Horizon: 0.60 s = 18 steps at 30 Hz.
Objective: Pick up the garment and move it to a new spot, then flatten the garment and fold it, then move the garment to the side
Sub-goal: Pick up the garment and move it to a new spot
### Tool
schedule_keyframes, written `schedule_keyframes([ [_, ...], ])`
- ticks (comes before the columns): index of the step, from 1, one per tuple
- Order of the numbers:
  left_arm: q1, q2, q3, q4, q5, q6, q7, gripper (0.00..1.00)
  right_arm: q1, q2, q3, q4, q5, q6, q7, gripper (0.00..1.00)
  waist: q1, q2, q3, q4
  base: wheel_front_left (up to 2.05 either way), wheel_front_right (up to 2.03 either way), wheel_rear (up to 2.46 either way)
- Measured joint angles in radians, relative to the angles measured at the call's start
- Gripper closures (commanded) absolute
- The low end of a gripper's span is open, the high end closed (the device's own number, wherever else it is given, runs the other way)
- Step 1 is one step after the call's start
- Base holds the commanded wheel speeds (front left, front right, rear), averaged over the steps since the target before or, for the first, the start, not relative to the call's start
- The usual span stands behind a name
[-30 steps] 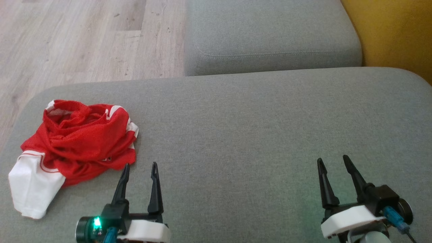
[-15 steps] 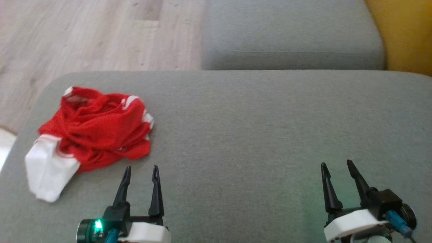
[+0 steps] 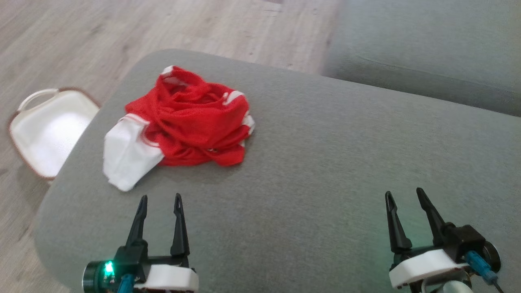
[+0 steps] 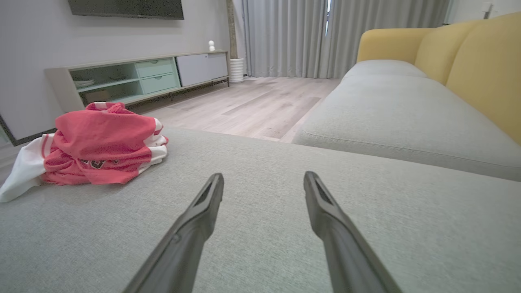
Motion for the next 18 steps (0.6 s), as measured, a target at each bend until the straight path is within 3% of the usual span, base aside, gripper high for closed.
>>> schedule_keyframes([
  [6,0.0,0.0,0.011,-0.034,0.036,0.0,0.0,0.0,-0.001,0.0,0.004,-0.005,-0.003,0.0,0.0,0.0,-0.0002,0.0,0.021,0.06,0.0,0.0,0.0],
  [10,-0.064,0.01,0.022,-0.057,0.077,-0.033,-0.001,0.0,-0.001,0.0,0.003,-0.017,-0.03,0.0,0.0,0.0,-0.0001,0.0,0.048,0.067,0.0,0.0,0.0],
  [15,-0.333,0.06,0.028,-0.052,0.105,-0.089,-0.002,0.0,-0.025,-0.015,0.002,-0.046,-0.074,0.0,-0.001,0.0,0.0,0.0,0.123,0.062,0.0,0.0,0.0],
  [18,-0.536,0.072,0.023,0.016,0.105,-0.135,0.052,0.0,-0.072,-0.071,0.003,-0.073,-0.081,0.0,-0.002,0.0,0.0001,0.0,0.185,0.055,0.0,0.0,0.0],
])
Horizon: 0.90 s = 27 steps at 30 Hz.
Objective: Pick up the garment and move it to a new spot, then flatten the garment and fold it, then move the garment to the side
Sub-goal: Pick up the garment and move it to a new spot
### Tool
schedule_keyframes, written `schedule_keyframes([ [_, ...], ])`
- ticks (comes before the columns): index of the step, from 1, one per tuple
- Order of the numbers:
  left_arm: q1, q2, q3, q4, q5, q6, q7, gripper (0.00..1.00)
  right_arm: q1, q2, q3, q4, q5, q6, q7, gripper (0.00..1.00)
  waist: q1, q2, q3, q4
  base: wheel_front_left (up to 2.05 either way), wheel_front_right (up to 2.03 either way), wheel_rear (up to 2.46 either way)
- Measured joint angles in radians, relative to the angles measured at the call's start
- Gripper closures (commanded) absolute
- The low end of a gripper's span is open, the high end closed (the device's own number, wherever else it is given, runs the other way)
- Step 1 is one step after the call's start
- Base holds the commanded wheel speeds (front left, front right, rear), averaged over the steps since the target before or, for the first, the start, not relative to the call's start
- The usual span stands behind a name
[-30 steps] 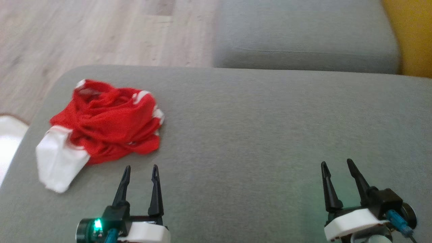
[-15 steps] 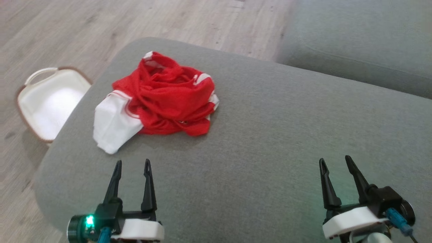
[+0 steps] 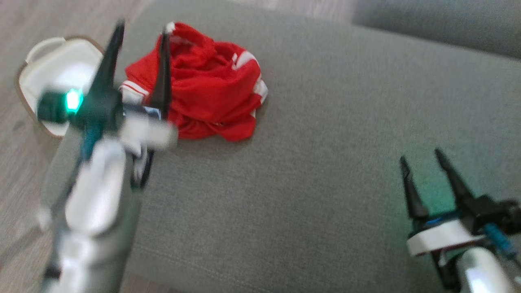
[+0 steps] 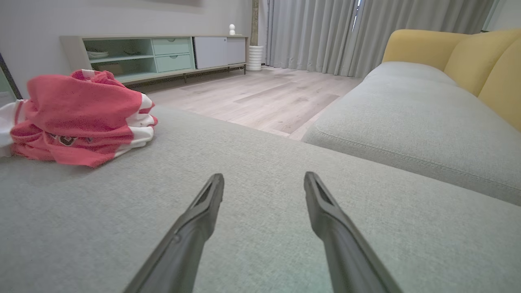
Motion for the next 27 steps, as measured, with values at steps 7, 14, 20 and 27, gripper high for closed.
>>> schedule_keyframes([
  [7,-0.391,-0.014,-0.02,0.264,-0.007,-0.056,0.261,0.0,-0.051,-0.116,0.007,-0.054,0.0,0.0,-0.001,0.0,0.0002,0.0,0.154,-0.021,0.0,0.0,0.0],
  [14,-0.505,-0.044,-0.026,0.605,-0.065,-0.09,0.476,0.0,-0.055,-0.187,-0.002,-0.12,0.003,0.0,-0.007,0.0,0.0,0.0,0.285,-0.051,0.0,0.0,0.0],
  [20,-0.508,-0.039,-0.044,0.739,-0.06,-0.092,0.459,1.0,-0.071,-0.193,0.0,-0.142,0.01,0.001,-0.01,0.0,-0.0003,0.0,0.313,-0.068,0.0,0.0,0.0],
  [27,-0.541,-0.036,-0.063,0.779,-0.053,-0.093,0.29,1.0,-0.072,-0.19,-0.002,-0.118,0.01,0.001,-0.009,0.0,-0.0001,0.0,0.28,-0.063,0.0,0.0,0.0],
])
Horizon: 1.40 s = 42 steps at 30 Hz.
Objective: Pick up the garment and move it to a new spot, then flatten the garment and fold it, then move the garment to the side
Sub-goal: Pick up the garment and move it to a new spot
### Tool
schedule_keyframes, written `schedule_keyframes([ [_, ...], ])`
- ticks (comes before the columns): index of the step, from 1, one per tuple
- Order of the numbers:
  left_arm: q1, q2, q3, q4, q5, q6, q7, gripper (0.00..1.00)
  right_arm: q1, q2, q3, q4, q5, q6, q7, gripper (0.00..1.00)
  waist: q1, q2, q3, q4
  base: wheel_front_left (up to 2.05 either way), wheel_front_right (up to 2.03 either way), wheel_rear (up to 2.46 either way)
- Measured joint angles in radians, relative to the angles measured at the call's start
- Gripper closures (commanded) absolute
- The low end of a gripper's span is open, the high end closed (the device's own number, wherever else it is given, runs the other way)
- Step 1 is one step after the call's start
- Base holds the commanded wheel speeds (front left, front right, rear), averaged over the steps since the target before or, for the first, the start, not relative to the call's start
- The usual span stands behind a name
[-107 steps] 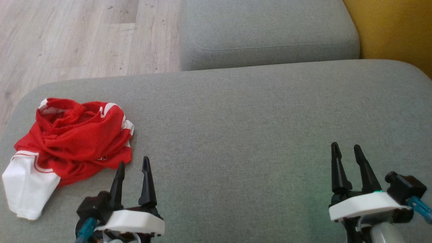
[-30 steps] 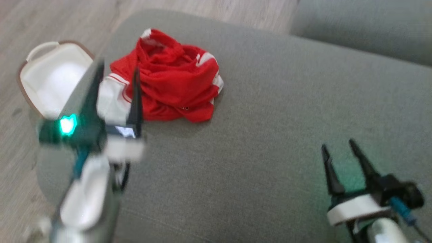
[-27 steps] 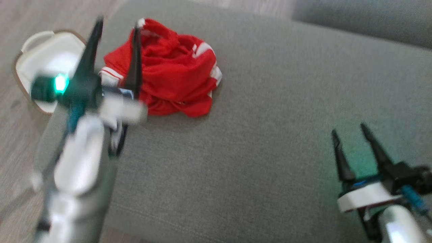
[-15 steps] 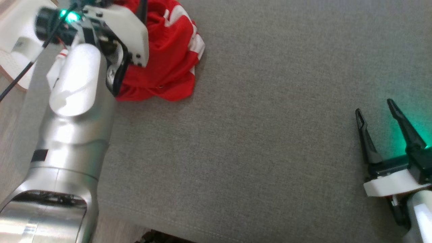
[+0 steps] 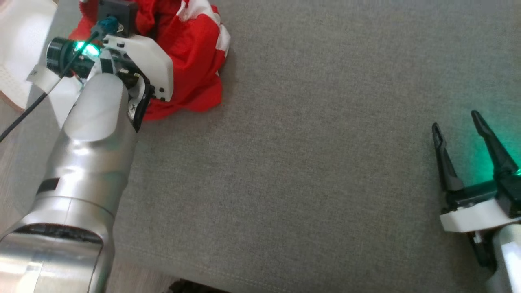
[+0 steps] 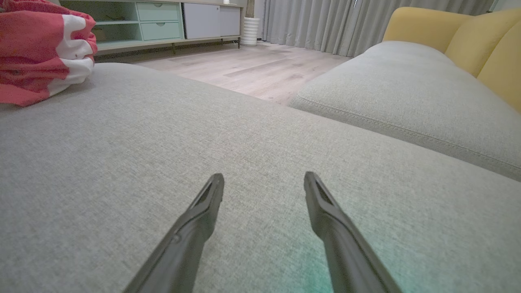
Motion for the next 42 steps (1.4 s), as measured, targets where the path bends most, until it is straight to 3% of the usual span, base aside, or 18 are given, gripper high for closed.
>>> schedule_keyframes([
  [7,-0.041,0.02,-0.037,-0.002,0.001,-0.018,-0.088,1.0,0.002,0.088,0.026,0.052,0.008,0.0,0.0,0.0,-0.0001,0.0,-0.117,-0.01,0.0,0.0,0.0],
  [14,-0.096,0.054,-0.137,-0.094,-0.016,-0.025,-0.077,1.0,0.018,0.192,0.018,0.081,0.037,0.0,0.001,0.0,-0.0004,0.0001,-0.259,-0.065,0.0,0.0,0.0],
  [23,-0.104,0.084,-0.324,-0.3,-0.188,-0.027,0.001,1.0,0.066,0.239,0.049,0.142,0.125,0.0,0.001,0.0,-0.0002,0.0001,-0.355,-0.246,0.0,0.0,0.0],
  [29,-0.084,0.086,-0.384,-0.393,-0.276,-0.027,0.01,1.0,0.062,0.25,0.081,0.148,0.133,0.0,0.001,0.0,-0.0002,0.0001,-0.374,-0.389,0.0,0.0,0.0],
  [35,0.063,0.009,-0.487,-0.376,-0.305,-0.027,-0.04,1.0,0.056,0.251,0.111,0.153,0.16,0.0,0.001,0.0,-0.0001,0.0001,-0.356,-0.534,0.0,0.0,0.0],
  [42,0.285,-0.018,-0.556,-0.264,-0.321,-0.019,-0.156,1.0,0.039,0.252,0.115,0.155,0.176,0.0,0.001,0.0,0.0001,0.0,-0.308,-0.608,0.0,0.0,0.0],
])
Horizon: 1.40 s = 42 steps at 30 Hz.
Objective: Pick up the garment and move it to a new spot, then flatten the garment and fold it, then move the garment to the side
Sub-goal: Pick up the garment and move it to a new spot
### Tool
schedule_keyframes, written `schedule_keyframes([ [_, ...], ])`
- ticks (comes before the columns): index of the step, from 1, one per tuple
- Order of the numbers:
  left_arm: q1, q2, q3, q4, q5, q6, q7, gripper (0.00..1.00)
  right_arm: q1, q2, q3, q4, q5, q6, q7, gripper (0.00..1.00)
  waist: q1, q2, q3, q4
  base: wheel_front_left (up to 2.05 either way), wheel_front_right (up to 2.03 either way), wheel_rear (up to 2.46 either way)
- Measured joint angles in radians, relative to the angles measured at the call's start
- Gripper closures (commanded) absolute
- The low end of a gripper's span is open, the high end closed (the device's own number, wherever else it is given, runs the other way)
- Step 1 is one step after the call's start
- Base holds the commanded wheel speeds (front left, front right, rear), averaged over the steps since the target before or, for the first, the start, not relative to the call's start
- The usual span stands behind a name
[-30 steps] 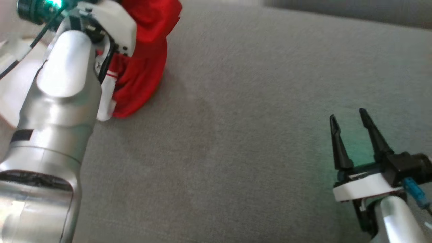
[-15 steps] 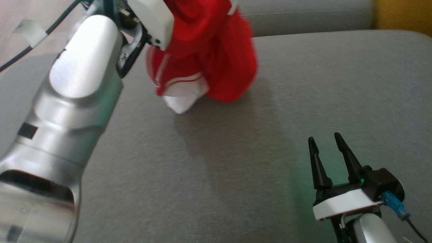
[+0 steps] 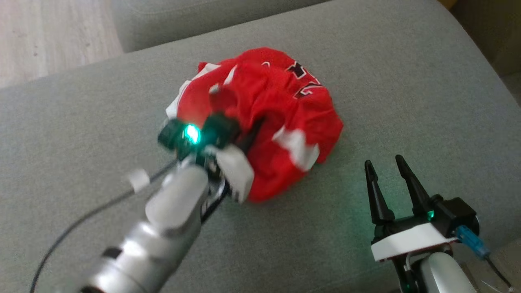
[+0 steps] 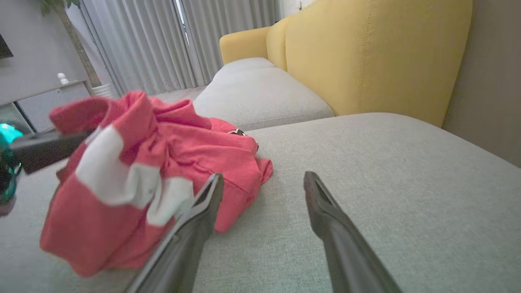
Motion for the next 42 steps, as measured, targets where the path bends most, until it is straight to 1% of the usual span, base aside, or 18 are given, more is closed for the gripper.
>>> schedule_keyframes([
  [5,0.086,-0.015,-0.022,0.049,-0.026,0.015,-0.08,1.0,0.002,0.0,-0.013,0.003,0.0,0.0,0.0,0.0,-0.0001,0.0,0.005,0.011,0.0,0.0,0.0],
  [8,0.132,-0.023,-0.026,0.055,-0.047,0.047,-0.138,1.0,0.004,0.001,-0.028,0.008,-0.002,0.0,0.0,0.0,-0.0001,0.0,-0.005,0.039,0.0,0.0,0.0],
  [9,0.144,-0.023,-0.028,0.054,-0.055,0.062,-0.153,0.84,0.004,0.001,-0.032,0.009,-0.002,0.0,0.0,0.0,-0.0002,0.0,-0.01,0.051,0.0,0.0,0.0],
  [10,0.155,-0.022,-0.03,0.048,-0.054,0.084,-0.165,0.0,0.005,0.001,-0.036,0.009,-0.001,0.0,0.0,0.0,-0.0001,0.0,-0.015,0.063,0.0,0.0,0.0],
  [12,0.184,-0.021,-0.026,-0.004,-0.083,0.122,-0.182,0.0,0.007,0.002,-0.043,0.01,-0.002,0.0,0.0,0.0,-0.0002,0.0,-0.027,0.089,0.0,0.0,0.0],
  [15,0.232,-0.022,-0.022,-0.096,-0.113,0.166,-0.187,0.0,0.021,0.002,-0.066,0.009,-0.002,0.0,0.0,0.0,-0.0003,0.0,-0.046,0.134,0.0,0.0,0.0],
  [17,0.27,-0.022,0.001,-0.166,-0.092,0.206,-0.187,0.0,0.044,0.002,-0.074,0.013,-0.008,0.0,0.0,0.0,-0.0003,0.0,-0.06,0.166,0.0,0.0,0.0],
  [19,0.314,-0.022,0.049,-0.235,-0.049,0.245,-0.187,0.0,0.065,0.003,-0.08,0.016,-0.012,0.0,0.0,0.0,-0.0003,0.0,-0.075,0.199,0.0,0.0,0.0],
  [21,0.371,-0.016,0.107,-0.309,-0.009,0.275,-0.187,0.0,0.077,0.003,-0.093,0.018,-0.013,0.0,0.0,0.0,-0.0003,0.0,-0.09,0.231,0.0,0.0,0.0],
  [24,0.48,0.004,0.194,-0.407,0.039,0.309,-0.189,0.0,0.091,0.003,-0.11,0.018,-0.021,0.0,0.0,0.0,-0.0004,0.0,-0.112,0.277,0.0,0.0,0.0],
  [26,0.557,0.022,0.242,-0.456,0.062,0.311,-0.189,0.0,0.099,0.004,-0.123,0.017,-0.021,0.0,0.0,0.0,-0.0003,0.0,-0.127,0.304,0.0,0.0,0.0],
  [29,0.658,0.043,0.31,-0.513,0.086,0.326,-0.189,0.0,0.122,0.004,-0.137,0.013,-0.021,0.0,0.0,0.0,-0.0004,0.0,-0.149,0.335,0.0,0.0,0.0],
  [33,0.739,0.049,0.368,-0.551,0.114,0.326,-0.189,0.0,0.143,0.005,-0.142,0.011,-0.028,0.0,0.0,0.0,-0.0004,0.0,-0.172,0.357,0.0,0.0,0.0],
  [38,0.755,0.046,0.395,-0.566,0.166,0.288,-0.189,0.0,0.15,0.005,-0.14,0.011,-0.028,0.0,0.0,0.0,-0.0003,0.0,-0.176,0.336,0.0,0.0,0.0],
  [42,0.726,0.042,0.393,-0.564,0.18,0.229,-0.189,0.0,0.15,0.005,-0.133,0.007,-0.028,0.0,0.0,0.0,-0.0003,0.0,-0.171,0.303,0.0,0.0,0.0],
])
